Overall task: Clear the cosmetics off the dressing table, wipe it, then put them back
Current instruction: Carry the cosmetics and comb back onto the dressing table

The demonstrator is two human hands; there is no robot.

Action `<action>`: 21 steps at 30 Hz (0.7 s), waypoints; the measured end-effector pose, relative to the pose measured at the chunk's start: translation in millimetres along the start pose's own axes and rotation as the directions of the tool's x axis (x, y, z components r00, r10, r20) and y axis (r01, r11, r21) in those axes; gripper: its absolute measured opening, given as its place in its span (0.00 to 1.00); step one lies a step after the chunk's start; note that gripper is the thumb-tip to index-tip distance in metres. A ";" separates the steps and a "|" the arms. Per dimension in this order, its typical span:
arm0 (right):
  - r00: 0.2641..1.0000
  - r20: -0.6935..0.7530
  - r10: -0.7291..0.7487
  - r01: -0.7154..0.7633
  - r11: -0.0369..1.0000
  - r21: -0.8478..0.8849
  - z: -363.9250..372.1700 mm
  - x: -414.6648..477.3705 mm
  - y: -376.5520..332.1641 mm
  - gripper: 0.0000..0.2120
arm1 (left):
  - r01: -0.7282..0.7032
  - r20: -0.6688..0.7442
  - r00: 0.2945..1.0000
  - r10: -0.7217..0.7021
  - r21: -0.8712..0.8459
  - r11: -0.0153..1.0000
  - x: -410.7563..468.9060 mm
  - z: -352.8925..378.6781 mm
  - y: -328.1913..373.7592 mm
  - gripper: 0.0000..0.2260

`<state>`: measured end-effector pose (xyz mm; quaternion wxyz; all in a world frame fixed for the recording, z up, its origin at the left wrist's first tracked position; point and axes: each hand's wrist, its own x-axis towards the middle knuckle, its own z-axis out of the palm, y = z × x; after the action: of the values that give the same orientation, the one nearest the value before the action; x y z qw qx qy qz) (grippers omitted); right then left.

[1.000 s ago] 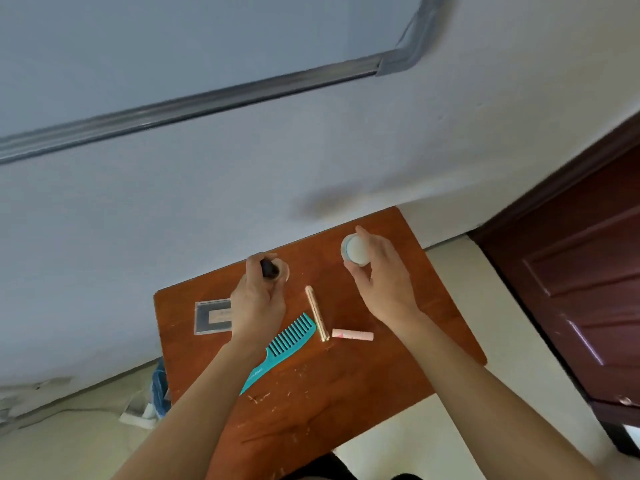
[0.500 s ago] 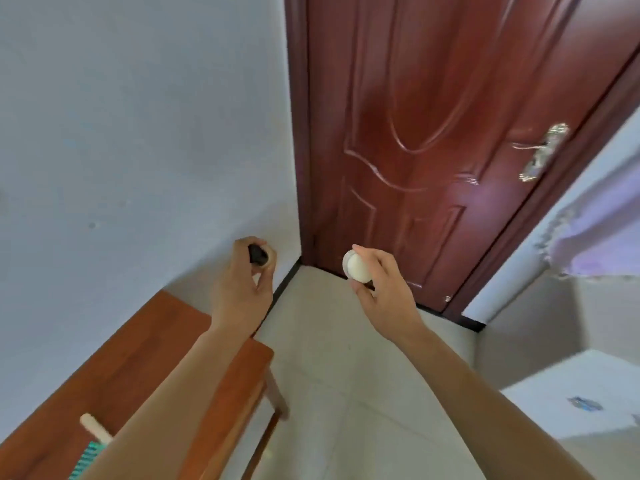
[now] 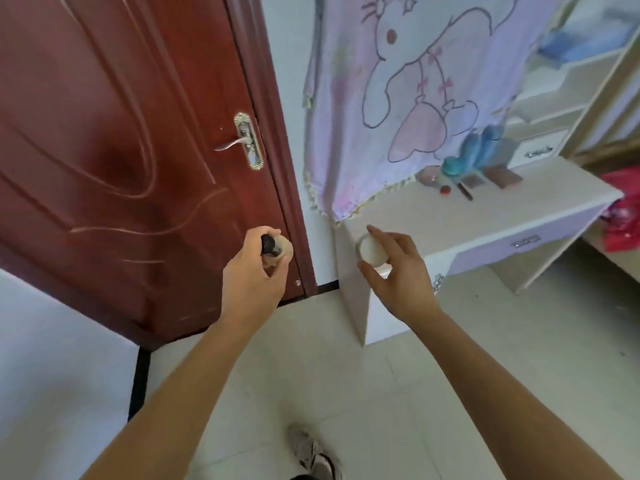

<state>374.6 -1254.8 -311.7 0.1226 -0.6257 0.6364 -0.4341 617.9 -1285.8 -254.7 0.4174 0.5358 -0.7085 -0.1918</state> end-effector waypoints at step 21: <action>0.880 -0.381 0.283 -0.386 0.894 -0.228 -89.9 214.9 193.1 0.30 | -0.123 0.348 0.895 0.279 -0.408 0.904 292.2 301.8 36.9 0.11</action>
<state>138.2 -1443.8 -311.5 -0.0096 -0.4322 0.8051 -0.4061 332.7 -1594.4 -289.8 0.3772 0.3177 -0.7808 -0.3836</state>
